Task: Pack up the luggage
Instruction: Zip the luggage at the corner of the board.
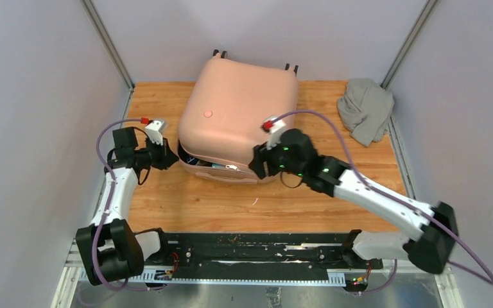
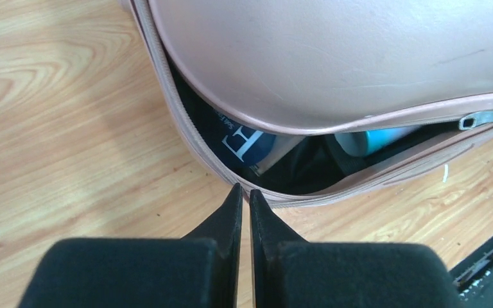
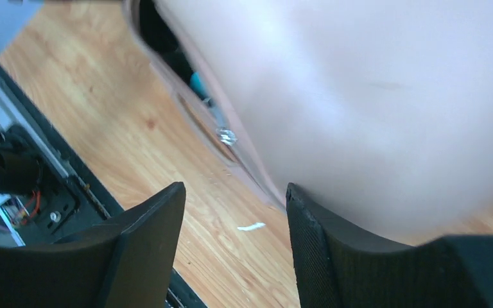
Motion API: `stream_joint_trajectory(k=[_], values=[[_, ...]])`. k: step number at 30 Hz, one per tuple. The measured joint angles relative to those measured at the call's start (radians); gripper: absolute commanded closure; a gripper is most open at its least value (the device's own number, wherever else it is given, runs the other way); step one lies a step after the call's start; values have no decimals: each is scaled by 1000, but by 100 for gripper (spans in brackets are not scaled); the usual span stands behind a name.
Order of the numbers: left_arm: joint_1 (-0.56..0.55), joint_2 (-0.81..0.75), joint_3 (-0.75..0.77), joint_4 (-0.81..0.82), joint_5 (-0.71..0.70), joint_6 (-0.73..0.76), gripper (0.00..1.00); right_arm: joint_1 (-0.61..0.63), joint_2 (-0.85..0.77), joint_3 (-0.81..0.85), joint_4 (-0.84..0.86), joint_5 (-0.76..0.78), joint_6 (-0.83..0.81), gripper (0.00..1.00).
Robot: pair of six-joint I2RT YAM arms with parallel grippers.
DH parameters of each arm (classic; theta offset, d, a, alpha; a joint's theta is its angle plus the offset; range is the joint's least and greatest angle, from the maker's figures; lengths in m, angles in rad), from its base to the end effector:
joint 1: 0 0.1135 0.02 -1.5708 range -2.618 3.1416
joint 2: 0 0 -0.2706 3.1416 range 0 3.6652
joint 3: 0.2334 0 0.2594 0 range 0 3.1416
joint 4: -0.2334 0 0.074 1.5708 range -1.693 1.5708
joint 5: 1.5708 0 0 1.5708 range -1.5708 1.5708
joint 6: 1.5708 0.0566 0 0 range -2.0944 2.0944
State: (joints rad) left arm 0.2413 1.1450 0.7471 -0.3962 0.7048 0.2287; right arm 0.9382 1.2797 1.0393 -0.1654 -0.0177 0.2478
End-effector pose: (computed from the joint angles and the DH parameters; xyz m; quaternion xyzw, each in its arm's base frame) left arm 0.2478 0.0232 0.2339 0.1252 0.8695 -0.2279 0.4200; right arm 0.1894 0.2601 0.3193 -0.2871 0.7842 0.3135 0.4520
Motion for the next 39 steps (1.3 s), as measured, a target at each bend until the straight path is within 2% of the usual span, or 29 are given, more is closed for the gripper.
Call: stream_joint_trajectory(k=[1,6,8,10,14,19,24,28,32,35,39], values=[[2,-8,1,-18,7,8,98,-42,-69,-22,-13,1,12,31],[13,-27,26,-114,23,32,64,-323,-339,-82,-112,25,96,29],[30,-20,50,-135,31,20,58,-454,-366,-81,-139,31,126,31],[54,-5,90,-137,35,-7,57,-563,-350,-71,-166,24,151,34],[92,40,165,-81,28,-74,56,-714,-159,-5,-185,-7,185,39],[103,107,204,56,-34,-191,57,-770,206,150,-192,-35,206,44],[104,135,171,189,-174,-291,52,-771,526,438,-195,-89,235,49],[105,135,124,239,-256,-302,50,-761,747,716,-243,-157,256,48],[108,135,80,256,-260,-284,50,-746,937,1027,-391,-203,245,49],[110,138,59,261,-230,-264,51,-718,1093,1258,-389,-256,245,48],[110,158,56,255,-171,-221,52,-680,1171,1343,-291,-356,267,47]])
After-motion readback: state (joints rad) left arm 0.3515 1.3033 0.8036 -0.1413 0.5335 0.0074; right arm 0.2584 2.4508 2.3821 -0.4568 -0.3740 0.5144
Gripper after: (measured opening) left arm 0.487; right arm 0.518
